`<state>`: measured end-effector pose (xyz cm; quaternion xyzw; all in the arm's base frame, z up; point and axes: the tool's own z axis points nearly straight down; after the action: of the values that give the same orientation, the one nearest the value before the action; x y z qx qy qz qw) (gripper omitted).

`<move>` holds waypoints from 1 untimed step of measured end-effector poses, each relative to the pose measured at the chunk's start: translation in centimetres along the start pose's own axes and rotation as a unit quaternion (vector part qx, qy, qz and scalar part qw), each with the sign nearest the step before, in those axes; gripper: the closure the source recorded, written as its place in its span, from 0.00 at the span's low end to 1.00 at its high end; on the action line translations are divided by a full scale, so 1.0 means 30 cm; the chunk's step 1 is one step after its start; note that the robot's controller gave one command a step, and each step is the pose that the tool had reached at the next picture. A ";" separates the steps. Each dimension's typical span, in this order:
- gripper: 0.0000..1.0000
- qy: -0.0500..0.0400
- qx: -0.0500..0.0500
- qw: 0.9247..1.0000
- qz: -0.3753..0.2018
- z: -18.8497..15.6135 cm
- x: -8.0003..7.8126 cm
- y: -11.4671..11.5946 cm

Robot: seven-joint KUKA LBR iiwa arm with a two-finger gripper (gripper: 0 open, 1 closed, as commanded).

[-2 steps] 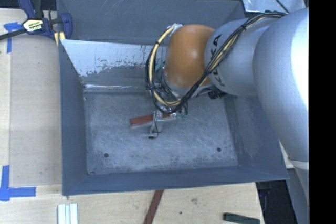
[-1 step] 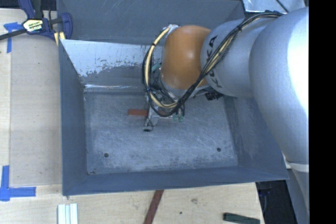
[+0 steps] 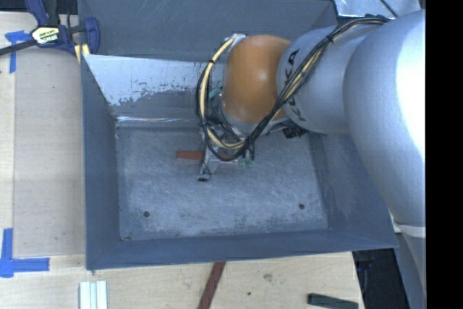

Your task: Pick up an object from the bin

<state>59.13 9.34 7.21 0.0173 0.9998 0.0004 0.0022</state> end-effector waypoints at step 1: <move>1.00 0.001 0.000 1.000 0.000 -0.008 0.002 -0.001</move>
Offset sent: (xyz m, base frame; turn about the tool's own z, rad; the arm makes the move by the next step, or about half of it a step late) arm 0.0001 -0.0002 0.0483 0.0000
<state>59.06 9.33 7.45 0.0175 0.9998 0.0004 0.0017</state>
